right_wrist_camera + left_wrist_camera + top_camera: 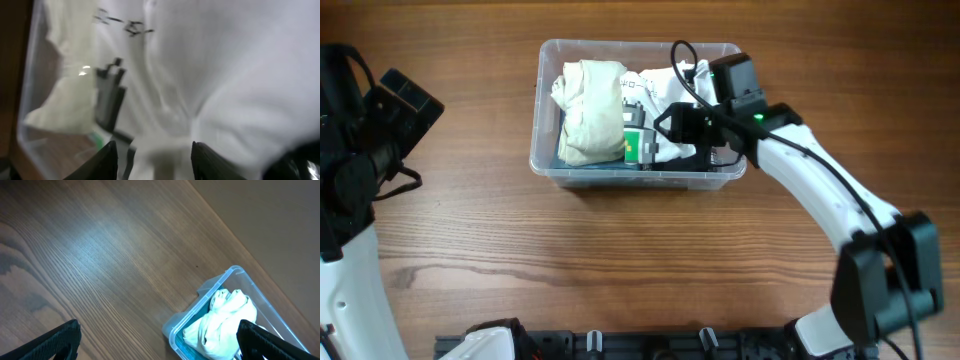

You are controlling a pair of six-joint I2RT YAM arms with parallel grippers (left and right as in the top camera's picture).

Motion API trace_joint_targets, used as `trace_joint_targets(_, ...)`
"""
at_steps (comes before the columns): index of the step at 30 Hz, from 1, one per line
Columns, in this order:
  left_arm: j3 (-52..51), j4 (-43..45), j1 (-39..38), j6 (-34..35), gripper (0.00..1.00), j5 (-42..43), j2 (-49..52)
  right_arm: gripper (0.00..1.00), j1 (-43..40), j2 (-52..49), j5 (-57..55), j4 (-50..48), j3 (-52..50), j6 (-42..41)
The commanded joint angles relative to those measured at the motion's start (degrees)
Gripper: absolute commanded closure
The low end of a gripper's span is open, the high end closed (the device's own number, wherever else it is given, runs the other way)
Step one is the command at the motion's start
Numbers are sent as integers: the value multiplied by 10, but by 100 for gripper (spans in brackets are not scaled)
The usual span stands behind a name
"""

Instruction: Pack container

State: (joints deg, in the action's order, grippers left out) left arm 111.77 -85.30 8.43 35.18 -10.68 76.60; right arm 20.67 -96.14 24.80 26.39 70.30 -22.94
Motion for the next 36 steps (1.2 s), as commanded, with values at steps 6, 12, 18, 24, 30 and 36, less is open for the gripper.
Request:
trace_joint_targets(6, 0, 2, 4, -4, 0, -5, 0, 0, -4, 286, -18, 136, 53, 107)
trace_joint_targets(12, 0, 2, 4, -4, 0, -5, 0, 0, -5, 391, -89, 242, 53, 116)
trace_joint_targets(18, 0, 2, 4, -4, 0, -5, 0, 0, -5, 529, -276, 242, 53, 191)
trace_joint_targets(24, 0, 2, 4, -4, 0, -5, 0, 0, -9, 619, -384, 317, 16, 236)
trace_joint_targets(30, 0, 2, 4, -4, 0, -5, 0, 0, -84, 735, -362, 197, -198, 227)
trace_joint_targets(36, 0, 2, 4, -5, 0, -5, 0, 0, -136, 866, -324, 106, -426, 186)
